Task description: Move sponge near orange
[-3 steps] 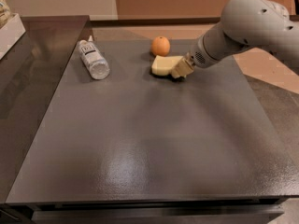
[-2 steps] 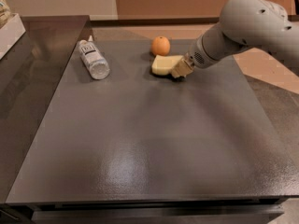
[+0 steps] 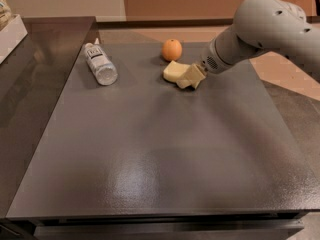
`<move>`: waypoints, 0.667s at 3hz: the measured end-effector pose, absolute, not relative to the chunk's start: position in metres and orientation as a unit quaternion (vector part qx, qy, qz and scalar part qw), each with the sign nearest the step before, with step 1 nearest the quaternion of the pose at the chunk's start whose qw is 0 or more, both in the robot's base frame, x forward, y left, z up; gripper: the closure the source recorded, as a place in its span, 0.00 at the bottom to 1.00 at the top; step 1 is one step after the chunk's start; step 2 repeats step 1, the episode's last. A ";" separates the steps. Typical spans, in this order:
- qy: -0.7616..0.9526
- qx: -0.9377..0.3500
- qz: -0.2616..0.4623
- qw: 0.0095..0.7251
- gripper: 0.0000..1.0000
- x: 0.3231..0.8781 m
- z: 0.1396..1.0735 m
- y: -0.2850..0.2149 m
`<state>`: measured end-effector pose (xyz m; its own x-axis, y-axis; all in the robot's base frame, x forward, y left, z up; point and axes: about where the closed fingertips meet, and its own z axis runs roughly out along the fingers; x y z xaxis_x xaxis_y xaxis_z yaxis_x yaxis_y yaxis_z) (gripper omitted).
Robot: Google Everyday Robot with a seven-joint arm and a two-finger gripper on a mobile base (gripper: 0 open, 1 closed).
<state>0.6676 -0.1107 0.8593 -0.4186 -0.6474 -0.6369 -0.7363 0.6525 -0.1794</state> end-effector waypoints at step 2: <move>0.840 -0.412 0.064 0.348 0.00 0.668 0.859 -0.111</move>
Offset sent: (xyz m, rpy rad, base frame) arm 0.0000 0.0000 0.0000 0.0000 0.0000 0.0000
